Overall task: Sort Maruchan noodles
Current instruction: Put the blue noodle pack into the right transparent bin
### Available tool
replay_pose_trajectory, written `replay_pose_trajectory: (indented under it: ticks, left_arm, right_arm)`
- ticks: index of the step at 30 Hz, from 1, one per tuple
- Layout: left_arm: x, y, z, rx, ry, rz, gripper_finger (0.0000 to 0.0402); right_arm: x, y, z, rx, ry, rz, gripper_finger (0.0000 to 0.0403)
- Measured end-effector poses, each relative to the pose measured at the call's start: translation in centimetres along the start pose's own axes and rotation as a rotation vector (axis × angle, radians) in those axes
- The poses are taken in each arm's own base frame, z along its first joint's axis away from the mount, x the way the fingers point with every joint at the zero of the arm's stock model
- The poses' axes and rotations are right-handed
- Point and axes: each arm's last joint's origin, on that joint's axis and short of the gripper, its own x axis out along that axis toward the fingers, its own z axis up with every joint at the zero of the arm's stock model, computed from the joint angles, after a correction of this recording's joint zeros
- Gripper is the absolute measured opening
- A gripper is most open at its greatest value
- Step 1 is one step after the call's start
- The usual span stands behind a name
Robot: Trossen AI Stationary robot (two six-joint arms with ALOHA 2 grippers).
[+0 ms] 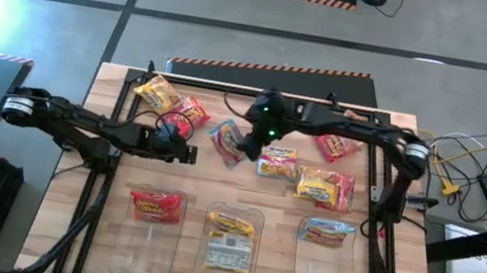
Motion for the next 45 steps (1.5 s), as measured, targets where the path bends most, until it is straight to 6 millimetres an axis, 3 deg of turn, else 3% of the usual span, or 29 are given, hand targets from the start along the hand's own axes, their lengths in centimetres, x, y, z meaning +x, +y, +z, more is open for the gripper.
replay_pose_trajectory:
  ticks: [4, 8, 16, 21, 32, 39, 45]
  left_arm:
    - [0.0, 0.0, 0.0, 0.019, 0.001, -0.001, 0.0158]
    - [0.0, 0.0, 0.0, 0.051, 0.008, -0.005, 0.0158]
    - [0.0, -0.1, 0.0, 0.088, 0.008, -0.011, 0.0158]
    - [0.0, -0.2, 0.0, 0.129, 0.006, -0.018, 0.0158]
    - [0.0, -0.6, 0.1, 0.089, 0.001, -0.067, 0.0158]
    - [-0.1, -1.3, 0.2, 0.031, -0.007, -0.133, 0.0158]
    - [-0.1, -1.5, 0.3, 0.017, -0.013, -0.153, 0.0158]
  right_arm:
    - [-3.3, 2.5, -0.9, -0.008, 0.036, 0.007, 0.0109]
    - [-5.0, 5.1, -2.6, 0.006, 0.122, 0.016, 0.0109]
    - [-5.2, 11.2, -6.5, -0.06, 0.279, 0.087, 0.0109]
    - [-5.4, 13.9, -9.5, -0.046, 0.424, 0.08, 0.0109]
    - [-8.5, 16.2, -14.9, -0.026, 0.751, -0.083, 0.0109]
    - [-10.9, 17.3, -16.8, -0.099, 0.711, -0.119, 0.0109]
    - [-11.6, 16.4, -19.1, -0.134, 0.707, -0.199, 0.0109]
